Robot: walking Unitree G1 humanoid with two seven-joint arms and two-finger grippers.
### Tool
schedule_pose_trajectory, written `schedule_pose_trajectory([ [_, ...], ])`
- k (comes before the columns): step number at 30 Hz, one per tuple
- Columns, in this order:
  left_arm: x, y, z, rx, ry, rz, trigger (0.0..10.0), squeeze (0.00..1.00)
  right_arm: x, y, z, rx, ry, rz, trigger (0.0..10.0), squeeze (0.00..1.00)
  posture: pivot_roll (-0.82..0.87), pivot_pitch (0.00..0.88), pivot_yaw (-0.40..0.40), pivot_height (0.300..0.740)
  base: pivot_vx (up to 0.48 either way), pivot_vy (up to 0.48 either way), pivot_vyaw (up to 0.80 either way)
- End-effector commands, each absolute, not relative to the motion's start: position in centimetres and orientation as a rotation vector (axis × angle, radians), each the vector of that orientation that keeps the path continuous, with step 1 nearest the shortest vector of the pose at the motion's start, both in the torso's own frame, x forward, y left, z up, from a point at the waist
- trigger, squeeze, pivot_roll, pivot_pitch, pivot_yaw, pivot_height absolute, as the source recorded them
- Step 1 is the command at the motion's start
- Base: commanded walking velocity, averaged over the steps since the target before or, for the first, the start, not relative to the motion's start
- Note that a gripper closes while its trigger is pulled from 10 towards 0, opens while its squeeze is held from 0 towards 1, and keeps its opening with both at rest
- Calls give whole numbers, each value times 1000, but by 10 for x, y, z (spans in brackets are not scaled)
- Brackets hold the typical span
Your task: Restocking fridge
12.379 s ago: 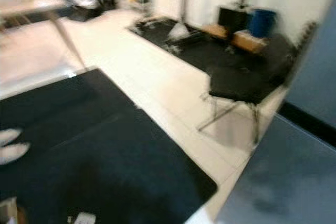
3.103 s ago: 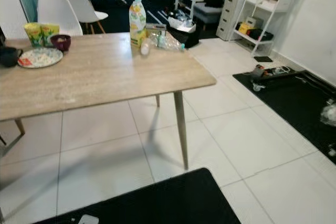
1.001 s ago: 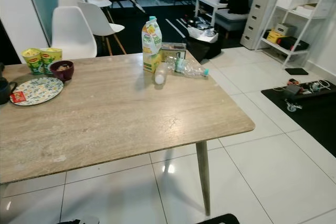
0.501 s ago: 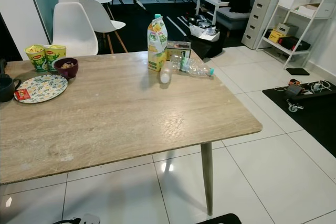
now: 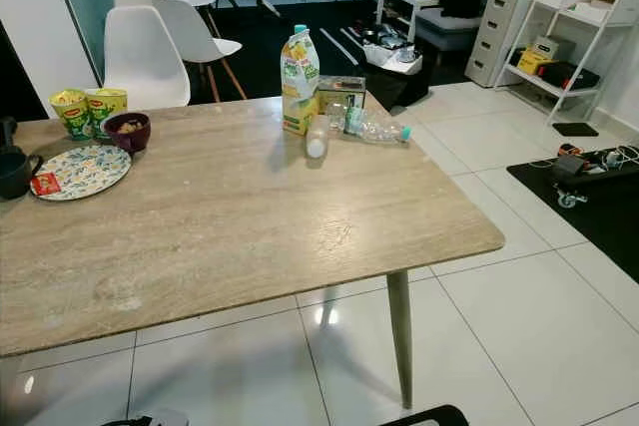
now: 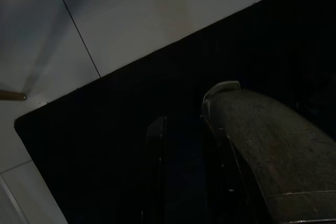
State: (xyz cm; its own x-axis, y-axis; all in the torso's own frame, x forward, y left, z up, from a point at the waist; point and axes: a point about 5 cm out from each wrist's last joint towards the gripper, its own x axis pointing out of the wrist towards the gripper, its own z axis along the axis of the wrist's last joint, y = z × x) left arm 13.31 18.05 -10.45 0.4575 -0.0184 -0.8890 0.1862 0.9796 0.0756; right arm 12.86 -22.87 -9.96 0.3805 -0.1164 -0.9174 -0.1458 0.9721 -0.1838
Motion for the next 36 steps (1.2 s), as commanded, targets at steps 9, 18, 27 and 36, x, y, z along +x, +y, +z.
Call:
schedule_pose_trajectory([
  [9,119,191,-108,133,1152,-109,10000,0,123,-267,-91,-208,1178,-129,10000,0,-2,0,-66,740,0,0,0],
  [18,114,194,-108,143,1142,-139,10000,0,131,-252,-93,-226,1169,-62,10000,0,-12,0,-37,740,0,0,0],
  [27,125,212,-102,200,1114,-128,10000,0,127,-240,-97,-154,1151,-69,10000,0,7,0,-41,740,0,0,0],
  [36,130,202,-102,95,1085,-46,10000,0,128,-245,-94,43,1070,-243,10000,0,5,0,-38,740,0,0,0],
])
